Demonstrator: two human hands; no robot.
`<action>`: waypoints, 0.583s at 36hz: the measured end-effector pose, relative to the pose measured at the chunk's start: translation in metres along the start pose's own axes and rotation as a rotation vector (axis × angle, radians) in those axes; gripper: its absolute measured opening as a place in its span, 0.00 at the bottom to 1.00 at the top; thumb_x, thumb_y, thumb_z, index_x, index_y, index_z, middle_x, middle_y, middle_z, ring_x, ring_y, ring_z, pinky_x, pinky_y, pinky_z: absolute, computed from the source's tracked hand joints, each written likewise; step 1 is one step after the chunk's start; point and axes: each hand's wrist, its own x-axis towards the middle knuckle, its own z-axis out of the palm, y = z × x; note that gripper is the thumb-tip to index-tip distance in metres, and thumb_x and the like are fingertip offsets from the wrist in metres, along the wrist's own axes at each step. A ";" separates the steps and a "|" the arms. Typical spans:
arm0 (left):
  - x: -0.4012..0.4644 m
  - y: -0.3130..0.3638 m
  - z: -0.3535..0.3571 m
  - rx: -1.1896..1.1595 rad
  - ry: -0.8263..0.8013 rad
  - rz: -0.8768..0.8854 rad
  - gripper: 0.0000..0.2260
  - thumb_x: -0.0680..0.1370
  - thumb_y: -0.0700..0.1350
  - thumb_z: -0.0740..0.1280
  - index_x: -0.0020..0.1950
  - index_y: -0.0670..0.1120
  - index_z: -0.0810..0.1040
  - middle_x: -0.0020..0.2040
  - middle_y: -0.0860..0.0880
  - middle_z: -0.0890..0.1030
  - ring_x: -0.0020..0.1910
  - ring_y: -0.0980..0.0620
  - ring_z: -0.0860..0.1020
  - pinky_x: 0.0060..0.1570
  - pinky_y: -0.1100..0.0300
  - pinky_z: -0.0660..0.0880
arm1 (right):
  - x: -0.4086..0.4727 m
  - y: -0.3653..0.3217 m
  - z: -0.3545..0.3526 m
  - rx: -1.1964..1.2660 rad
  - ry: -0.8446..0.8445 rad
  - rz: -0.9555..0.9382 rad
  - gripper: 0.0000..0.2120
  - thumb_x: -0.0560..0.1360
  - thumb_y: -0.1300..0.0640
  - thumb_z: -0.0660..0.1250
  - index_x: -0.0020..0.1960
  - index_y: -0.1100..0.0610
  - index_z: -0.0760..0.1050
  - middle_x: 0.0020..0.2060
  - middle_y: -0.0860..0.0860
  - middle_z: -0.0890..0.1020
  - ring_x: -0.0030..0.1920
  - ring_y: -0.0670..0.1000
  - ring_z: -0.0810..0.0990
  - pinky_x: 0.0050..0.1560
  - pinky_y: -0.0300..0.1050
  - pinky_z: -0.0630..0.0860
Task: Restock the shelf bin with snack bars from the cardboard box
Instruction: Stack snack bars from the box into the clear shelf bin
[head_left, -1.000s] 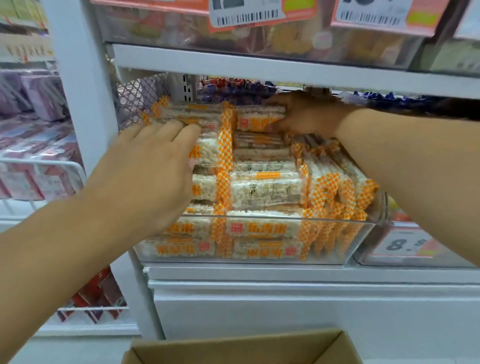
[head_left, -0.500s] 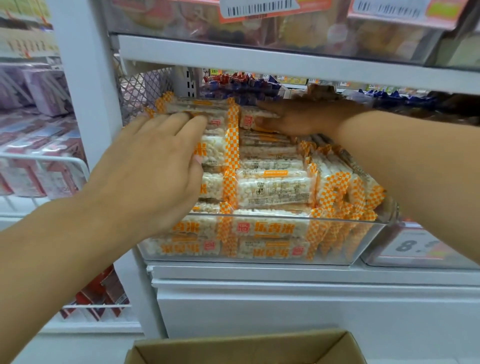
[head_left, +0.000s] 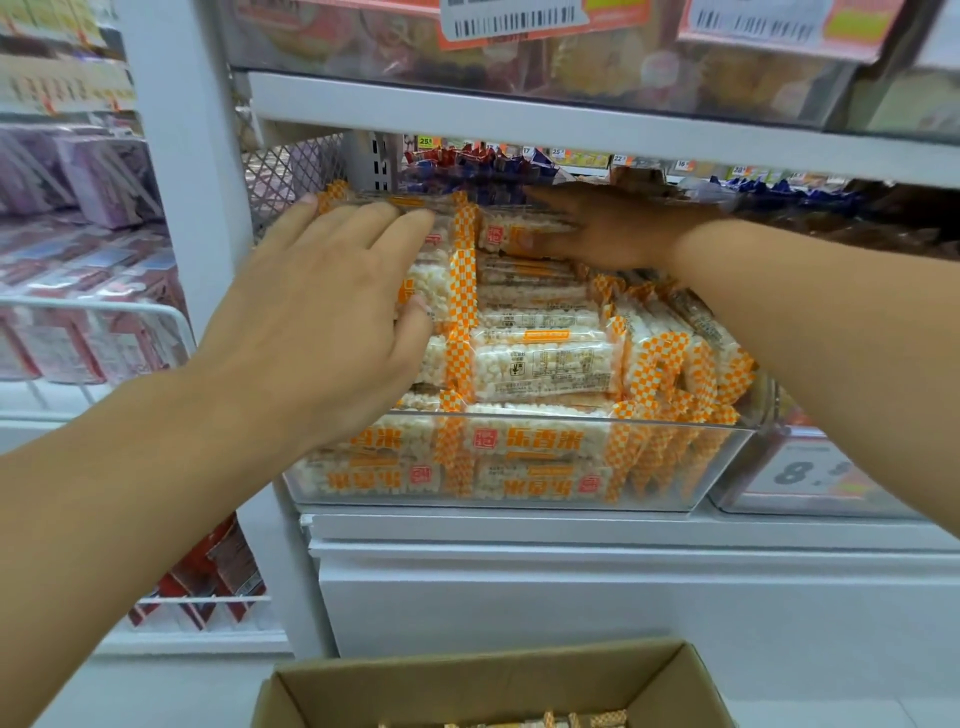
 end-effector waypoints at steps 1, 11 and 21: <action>0.000 0.000 0.000 -0.004 0.005 0.004 0.27 0.78 0.52 0.53 0.76 0.44 0.66 0.69 0.46 0.74 0.68 0.43 0.71 0.76 0.44 0.57 | -0.003 -0.001 -0.001 -0.013 -0.006 0.004 0.42 0.75 0.27 0.56 0.82 0.43 0.48 0.82 0.46 0.51 0.80 0.51 0.55 0.79 0.51 0.53; -0.003 0.005 -0.009 -0.065 0.035 0.100 0.27 0.78 0.52 0.55 0.77 0.44 0.66 0.73 0.44 0.72 0.73 0.43 0.68 0.75 0.42 0.59 | -0.066 -0.020 -0.012 -0.052 0.037 0.019 0.37 0.79 0.33 0.57 0.82 0.44 0.48 0.82 0.46 0.51 0.81 0.51 0.52 0.75 0.41 0.50; -0.069 0.057 -0.017 -0.290 -0.062 0.320 0.12 0.80 0.52 0.59 0.52 0.46 0.77 0.45 0.48 0.79 0.45 0.45 0.77 0.44 0.48 0.74 | -0.252 -0.099 0.091 0.488 0.861 -0.117 0.12 0.80 0.54 0.64 0.41 0.58 0.78 0.34 0.49 0.77 0.36 0.50 0.75 0.38 0.45 0.70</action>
